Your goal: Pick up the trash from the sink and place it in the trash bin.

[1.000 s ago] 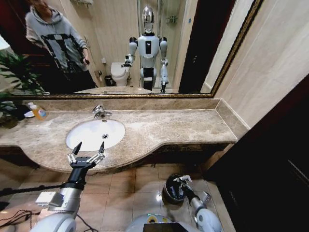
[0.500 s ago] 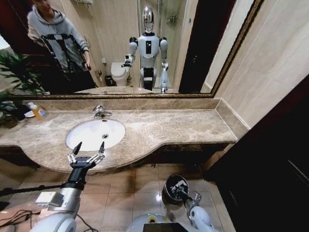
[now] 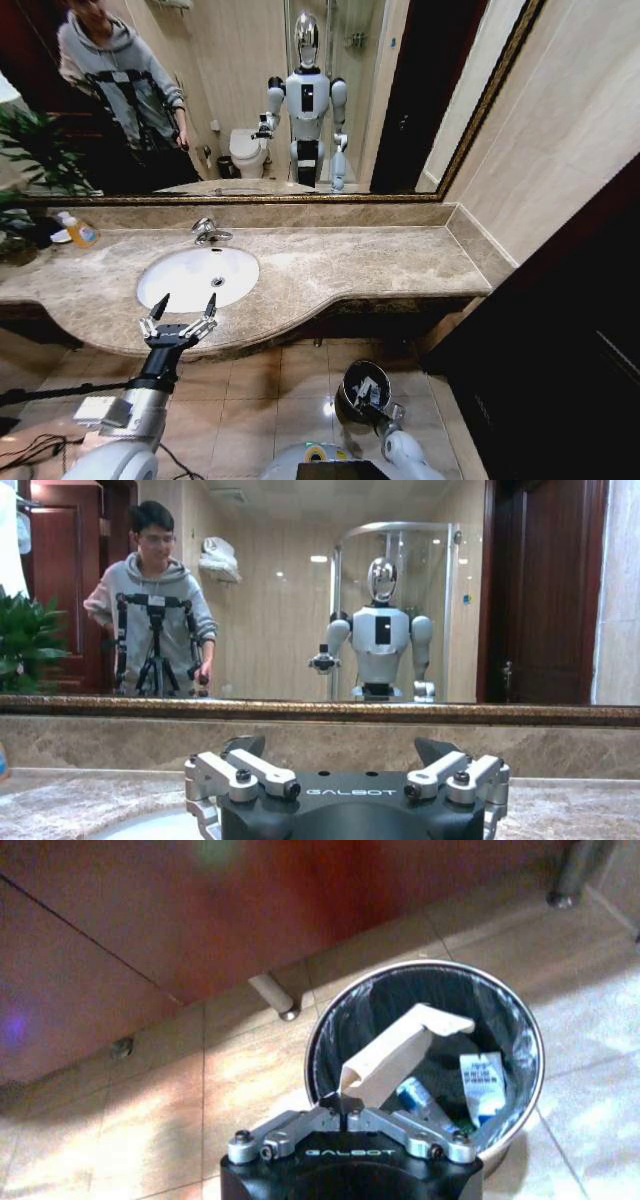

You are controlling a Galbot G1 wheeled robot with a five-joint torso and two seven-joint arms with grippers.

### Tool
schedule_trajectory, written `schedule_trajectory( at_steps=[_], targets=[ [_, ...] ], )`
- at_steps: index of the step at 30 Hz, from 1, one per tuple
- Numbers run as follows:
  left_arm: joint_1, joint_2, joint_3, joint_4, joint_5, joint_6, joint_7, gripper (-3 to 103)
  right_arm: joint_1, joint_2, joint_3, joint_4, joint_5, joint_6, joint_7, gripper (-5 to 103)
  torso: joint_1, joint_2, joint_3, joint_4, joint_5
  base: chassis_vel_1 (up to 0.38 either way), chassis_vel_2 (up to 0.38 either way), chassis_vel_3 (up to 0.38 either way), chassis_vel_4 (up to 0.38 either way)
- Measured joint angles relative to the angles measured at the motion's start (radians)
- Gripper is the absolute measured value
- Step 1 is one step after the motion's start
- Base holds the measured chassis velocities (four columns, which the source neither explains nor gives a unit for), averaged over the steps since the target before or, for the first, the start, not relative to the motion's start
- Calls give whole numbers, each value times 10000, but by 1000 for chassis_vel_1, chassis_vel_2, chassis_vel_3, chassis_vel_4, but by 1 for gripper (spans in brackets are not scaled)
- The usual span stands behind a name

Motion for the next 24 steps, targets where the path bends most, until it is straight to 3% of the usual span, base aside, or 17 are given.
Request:
schedule_trajectory(
  at_steps=[1,2,4,8,12,16,17,21,24],
  targets=[
    [0,0,-1,0,0,0,0,100,49,-22,22,-95,-220,80,-85,-2,0,0,0,0,0,0,0,0,0],
    [0,0,-1,0,0,0,0,100,102,-81,32,-214,-430,176,-160,8,0,0,0,0,-1,0,0,0,0],
    [0,0,0,0,0,0,0,100,113,-96,32,-230,-446,179,-162,8,0,0,0,-1,-1,0,0,0,0],
    [0,0,0,0,0,0,0,100,149,-132,31,-270,-459,180,-163,30,0,1,0,0,0,0,0,0,0],
    [0,0,-1,0,0,0,0,100,87,-131,26,-210,-456,180,-163,41,0,1,0,0,0,0,0,0,0],
    [0,0,-1,0,0,0,0,100,-193,-132,141,199,-635,62,-166,62,0,1,0,-1,0,0,0,0,0],
    [0,0,-1,0,0,0,0,100,-193,-132,141,199,-635,62,-166,62,0,1,0,-1,0,0,0,0,0],
    [-1,0,0,0,0,0,0,100,-397,-137,261,536,-953,36,-187,73,0,2,0,0,0,0,0,0,0],
    [0,0,0,0,0,0,0,100,-660,-132,445,948,-1519,203,-184,90,0,2,0,0,0,0,0,0,0]
  ],
)
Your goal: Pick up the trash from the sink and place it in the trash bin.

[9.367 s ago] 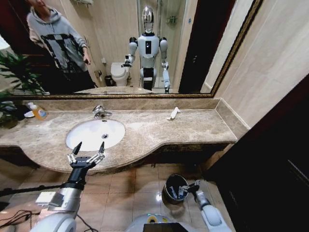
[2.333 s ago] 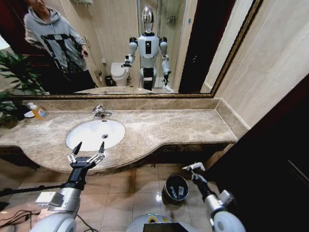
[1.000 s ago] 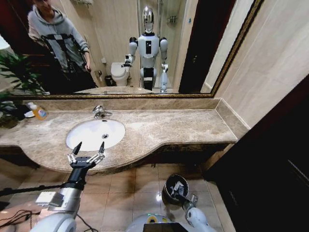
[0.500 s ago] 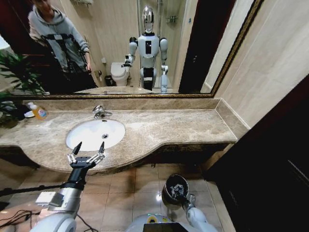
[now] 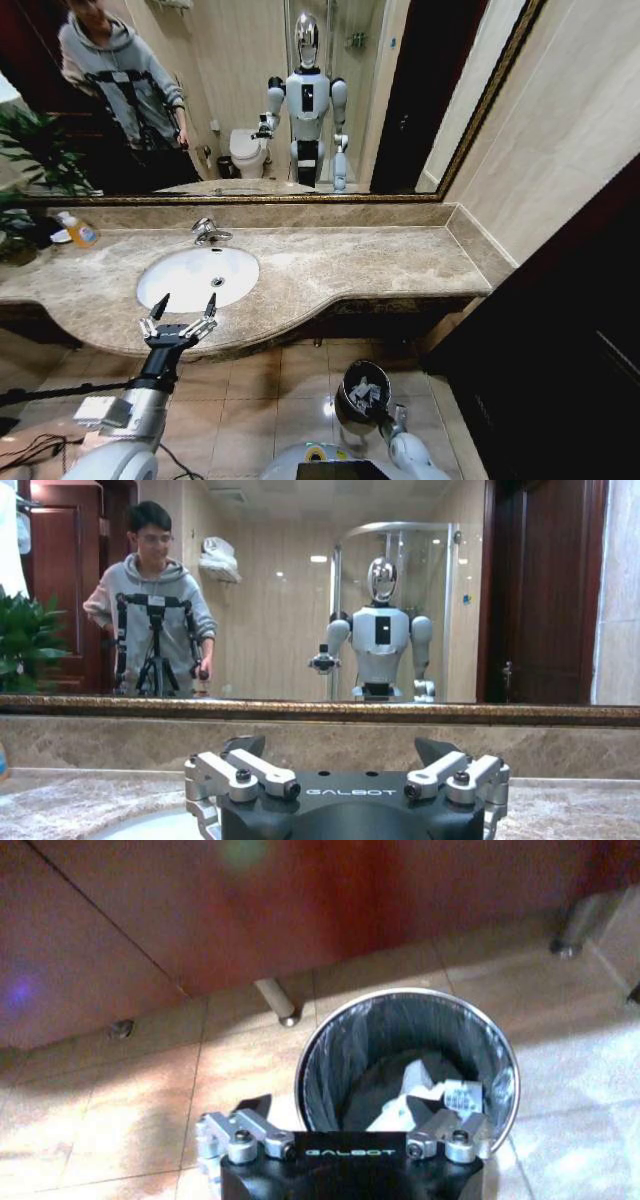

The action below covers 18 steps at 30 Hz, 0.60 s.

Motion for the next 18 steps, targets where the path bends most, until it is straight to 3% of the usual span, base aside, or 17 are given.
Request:
schedule_trajectory(
  at_steps=[5,14,18],
  targets=[
    [0,0,0,0,0,0,0,100,-604,-172,236,1183,-662,303,62,100,-1,0,0,-1,-1,0,0,0,0],
    [0,0,0,0,0,0,0,100,-1380,-451,1037,3409,-1781,1404,687,100,0,0,0,0,1,0,0,0,0],
    [0,0,0,0,0,0,0,100,-1829,-438,1741,4648,-2820,2072,1030,100,0,0,0,-1,1,0,0,0,0]
  ],
)
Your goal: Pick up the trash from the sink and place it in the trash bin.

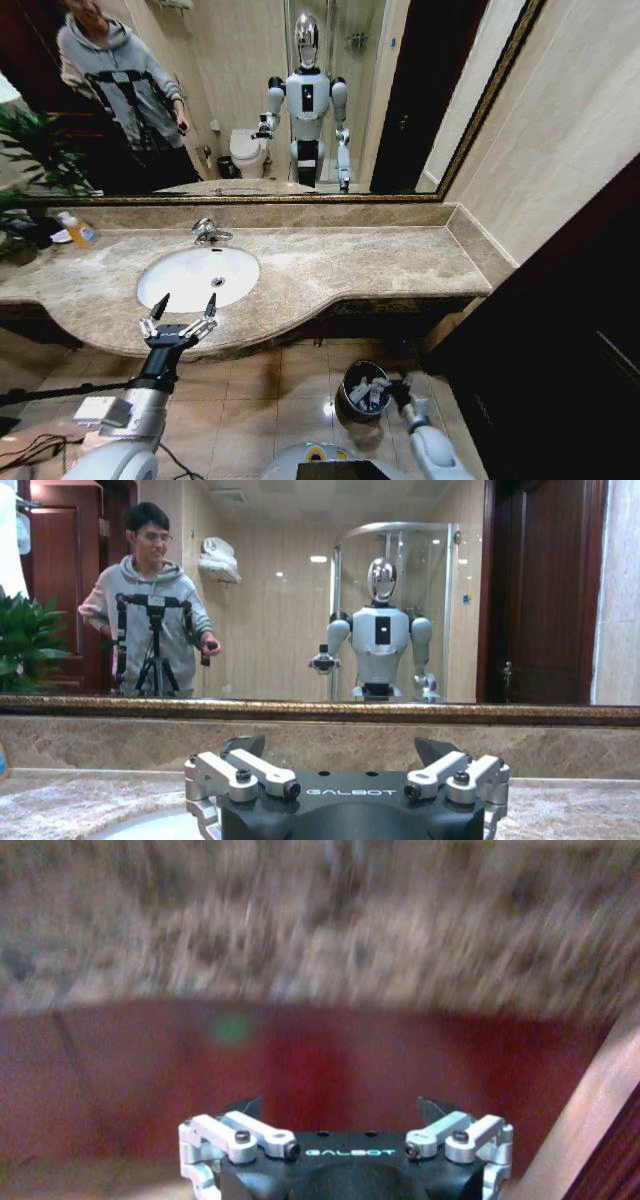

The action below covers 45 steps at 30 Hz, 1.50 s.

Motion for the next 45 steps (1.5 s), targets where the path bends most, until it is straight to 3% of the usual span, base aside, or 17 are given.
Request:
schedule_trajectory(
  at_steps=[5,14,26,32,37,45],
  targets=[
    [-1,0,0,0,0,0,0,100,-500,229,777,1700,-307,100,-2,100,0,0,0,0,-2,0,0,0,0],
    [-1,0,0,0,0,0,0,100,-1725,694,1430,5319,545,-587,28,100,0,0,0,0,-3,0,0,0,0],
    [0,0,0,0,0,0,0,100,-2944,1304,1523,7675,-127,-489,36,100,0,0,0,0,-2,0,0,0,0],
    [0,0,0,0,0,0,0,100,-3310,1427,1229,9562,-27,-1280,-257,100,0,0,0,1,-3,0,0,0,0],
    [0,0,0,0,0,0,0,100,-3456,1526,908,10178,-376,-1589,-678,100,0,0,0,1,-3,0,0,0,0],
    [0,0,0,0,0,0,0,100,-3734,1691,551,10244,-782,-1360,-816,100,0,0,0,0,-2,0,0,0,0]
  ],
)
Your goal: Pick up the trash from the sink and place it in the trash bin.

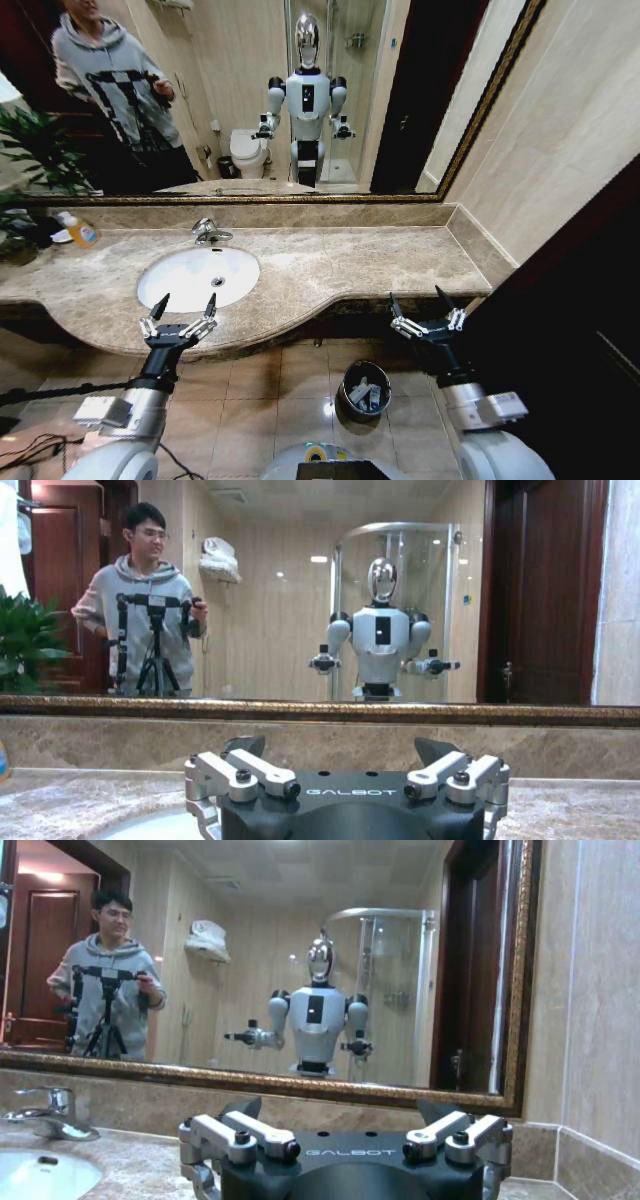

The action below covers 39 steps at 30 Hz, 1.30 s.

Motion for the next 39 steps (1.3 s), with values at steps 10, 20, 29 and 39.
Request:
schedule_trajectory(
  at_steps=[10,20,29,39],
  targets=[
    [0,0,0,0,0,0,0,100,-37,-28,-51,130,-1,-42,-117,100,0,0,0,0,0,0,0,0,0],
    [0,0,0,0,0,0,0,100,-28,-35,-50,116,6,-43,-118,100,0,0,0,0,0,0,0,0,0],
    [0,0,0,0,0,0,0,100,-22,-40,-44,93,10,-43,-118,100,0,0,0,0,0,0,0,0,0],
    [0,0,0,0,0,0,0,100,-18,-42,-42,82,16,-41,-116,100,0,0,0,0,0,0,0,0,0]
  ],
)
